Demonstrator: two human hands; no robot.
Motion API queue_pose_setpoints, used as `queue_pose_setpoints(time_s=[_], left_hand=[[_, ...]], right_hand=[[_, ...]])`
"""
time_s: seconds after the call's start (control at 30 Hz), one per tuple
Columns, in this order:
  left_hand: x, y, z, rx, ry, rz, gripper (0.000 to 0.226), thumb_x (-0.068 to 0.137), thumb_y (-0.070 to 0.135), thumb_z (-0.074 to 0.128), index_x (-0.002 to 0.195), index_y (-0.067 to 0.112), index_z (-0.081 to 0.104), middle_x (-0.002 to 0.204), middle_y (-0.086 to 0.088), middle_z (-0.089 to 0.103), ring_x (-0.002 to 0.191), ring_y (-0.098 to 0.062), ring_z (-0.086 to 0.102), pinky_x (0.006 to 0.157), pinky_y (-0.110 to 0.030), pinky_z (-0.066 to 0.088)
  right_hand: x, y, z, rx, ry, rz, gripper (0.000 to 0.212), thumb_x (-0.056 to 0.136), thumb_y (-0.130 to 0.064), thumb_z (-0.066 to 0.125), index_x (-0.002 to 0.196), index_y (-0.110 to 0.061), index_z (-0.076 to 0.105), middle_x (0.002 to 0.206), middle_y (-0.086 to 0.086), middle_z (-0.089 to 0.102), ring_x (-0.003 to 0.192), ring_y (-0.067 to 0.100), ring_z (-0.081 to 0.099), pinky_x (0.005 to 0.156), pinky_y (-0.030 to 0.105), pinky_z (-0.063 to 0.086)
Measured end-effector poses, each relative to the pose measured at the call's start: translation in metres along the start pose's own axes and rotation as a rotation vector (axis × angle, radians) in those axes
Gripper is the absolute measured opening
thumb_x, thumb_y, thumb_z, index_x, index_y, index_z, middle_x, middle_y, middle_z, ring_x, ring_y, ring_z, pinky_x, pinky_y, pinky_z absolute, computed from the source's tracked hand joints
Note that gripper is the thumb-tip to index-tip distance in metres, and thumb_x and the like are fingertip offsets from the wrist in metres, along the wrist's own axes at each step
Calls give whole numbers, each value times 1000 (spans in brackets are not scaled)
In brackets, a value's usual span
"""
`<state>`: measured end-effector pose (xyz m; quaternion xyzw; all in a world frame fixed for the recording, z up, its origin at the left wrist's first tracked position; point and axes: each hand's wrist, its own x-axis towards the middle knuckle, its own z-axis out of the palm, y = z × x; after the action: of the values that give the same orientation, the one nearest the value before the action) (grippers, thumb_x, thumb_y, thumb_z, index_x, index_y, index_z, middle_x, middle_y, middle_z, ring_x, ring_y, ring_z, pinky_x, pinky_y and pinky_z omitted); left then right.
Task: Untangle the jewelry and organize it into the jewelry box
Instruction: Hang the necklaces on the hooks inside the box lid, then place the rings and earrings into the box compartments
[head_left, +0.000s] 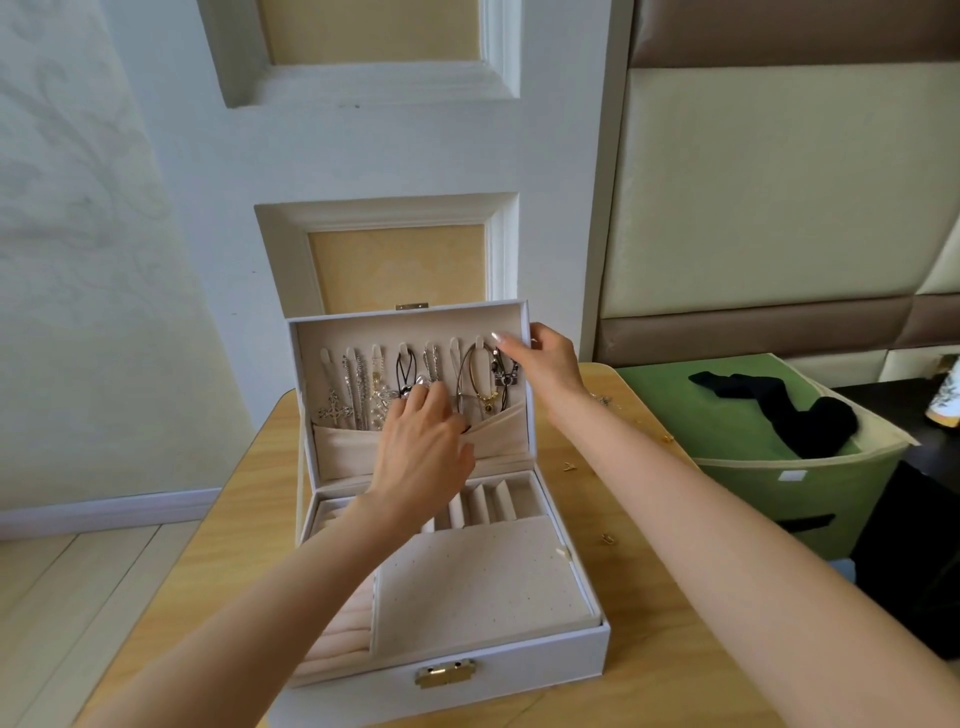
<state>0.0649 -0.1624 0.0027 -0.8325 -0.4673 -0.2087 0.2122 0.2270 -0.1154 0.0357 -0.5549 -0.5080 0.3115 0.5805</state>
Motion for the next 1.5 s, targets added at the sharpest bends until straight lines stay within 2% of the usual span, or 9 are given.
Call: queue_pose_setpoints(time_s=[0.1,0.2,0.4,0.57,0.93,1.17,1.3,1.4,1.5], left_hand=[[2,-3,5,-126,-104,-47,32,93,36,47,114,14,56,111,-1,58,104,-20,53,90,-30,38],[3,-5,9,-284,-158,-142,32,93,34,48,117,12,43,102,-6,66,87,-27,62,77,-35,48],[12,-6,6,-230,-289,-89,29,93,33,47,106,9,57,101,-8,60,92,-27,60,72,-30,44],[7,-2,10,-365,-141,-162,27,91,27,51,109,8,43,102,-9,65,84,-29,63,70,-36,48],[10,-12,22,-232,-250,-96,29,89,30,50,110,15,63,102,-9,56,97,-27,48,73,-28,32],[6,-7,2,-181,-195,-179,33,91,35,52,116,14,57,118,-8,54,112,-27,46,94,-37,36],[11,6,-10,-56,-150,-163,38,91,36,52,124,17,52,120,-7,46,115,-26,38,97,-35,31],[21,37,-14,-367,-65,-6,31,91,20,54,119,8,53,112,-9,58,105,-25,50,92,-34,41],[40,76,-8,-590,-421,102,32,92,19,56,122,8,49,113,-7,64,103,-22,58,88,-31,46]], right_hand=[[-17,7,1,-132,72,-56,61,80,-41,70,130,-17,44,117,-3,52,107,16,52,91,34,45],[-45,24,-9,-358,338,-533,31,83,-12,65,113,-11,56,108,1,58,92,18,57,79,33,50],[-73,43,-9,-740,-94,-860,33,75,7,64,103,-11,68,104,2,67,84,15,64,76,31,55],[-75,36,-7,-850,-220,-774,30,81,0,57,109,-9,62,110,4,57,87,21,60,72,28,50],[-73,36,6,-816,-284,-642,35,80,2,54,112,-12,50,116,4,48,84,25,59,67,40,53],[-92,32,-20,-602,-305,-698,31,78,17,54,104,2,62,110,13,56,87,0,48,81,-4,32],[-84,39,-62,-729,-261,-532,24,87,4,52,103,-10,65,112,0,60,73,-2,51,70,12,46],[-62,54,-100,-686,-132,-352,25,91,-3,50,107,-14,66,115,0,63,95,15,61,88,32,51],[-39,66,-133,-738,-89,-138,34,94,-1,45,123,-13,58,131,5,54,119,20,51,103,30,39]])
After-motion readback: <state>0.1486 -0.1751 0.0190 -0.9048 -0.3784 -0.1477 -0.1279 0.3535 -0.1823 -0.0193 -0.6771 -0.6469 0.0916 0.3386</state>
